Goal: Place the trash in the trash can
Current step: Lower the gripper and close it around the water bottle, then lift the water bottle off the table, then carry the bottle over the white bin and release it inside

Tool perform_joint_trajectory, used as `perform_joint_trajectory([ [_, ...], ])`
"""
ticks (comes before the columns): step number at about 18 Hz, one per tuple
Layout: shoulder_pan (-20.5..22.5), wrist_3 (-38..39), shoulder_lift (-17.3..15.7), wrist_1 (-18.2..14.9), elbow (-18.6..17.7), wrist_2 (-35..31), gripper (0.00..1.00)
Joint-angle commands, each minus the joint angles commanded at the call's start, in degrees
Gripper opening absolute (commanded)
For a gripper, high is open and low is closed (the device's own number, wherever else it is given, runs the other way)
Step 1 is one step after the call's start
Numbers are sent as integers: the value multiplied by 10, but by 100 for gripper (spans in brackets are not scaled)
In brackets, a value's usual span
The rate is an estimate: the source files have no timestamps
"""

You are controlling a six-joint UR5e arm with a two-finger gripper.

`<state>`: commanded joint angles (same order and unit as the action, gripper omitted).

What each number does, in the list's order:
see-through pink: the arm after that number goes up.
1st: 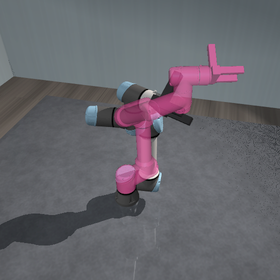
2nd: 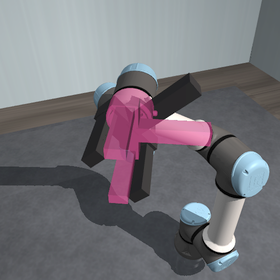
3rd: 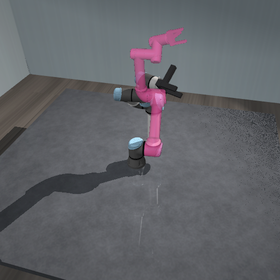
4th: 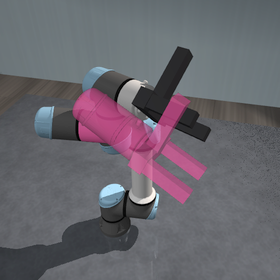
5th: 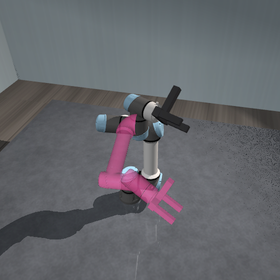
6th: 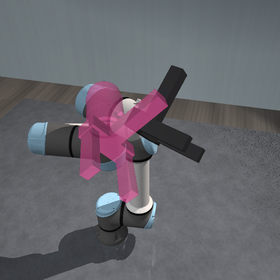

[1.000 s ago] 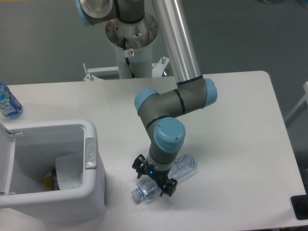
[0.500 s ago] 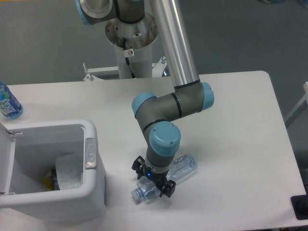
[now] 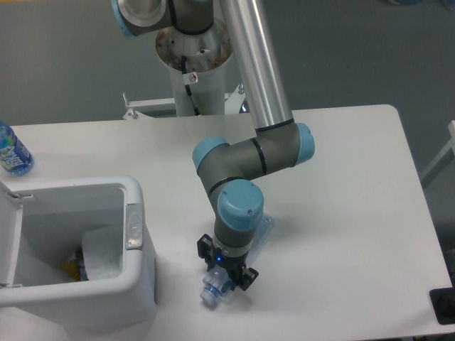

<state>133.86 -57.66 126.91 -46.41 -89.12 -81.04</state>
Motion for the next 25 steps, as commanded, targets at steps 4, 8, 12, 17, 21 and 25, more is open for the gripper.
perform_joint_trajectory([
  [4, 0, 0, -11, 0, -1, 1, 65],
  [8, 10, 8, -35, 16, 30, 4, 65],
  [12, 27, 115, -47, 25, 124, 41, 63],
  [17, 46, 237, -70, 53, 199, 98, 62],
  [21, 46, 339, -100, 91, 220, 100, 62],
  [25, 15, 408, -130, 93, 244, 113, 62],
])
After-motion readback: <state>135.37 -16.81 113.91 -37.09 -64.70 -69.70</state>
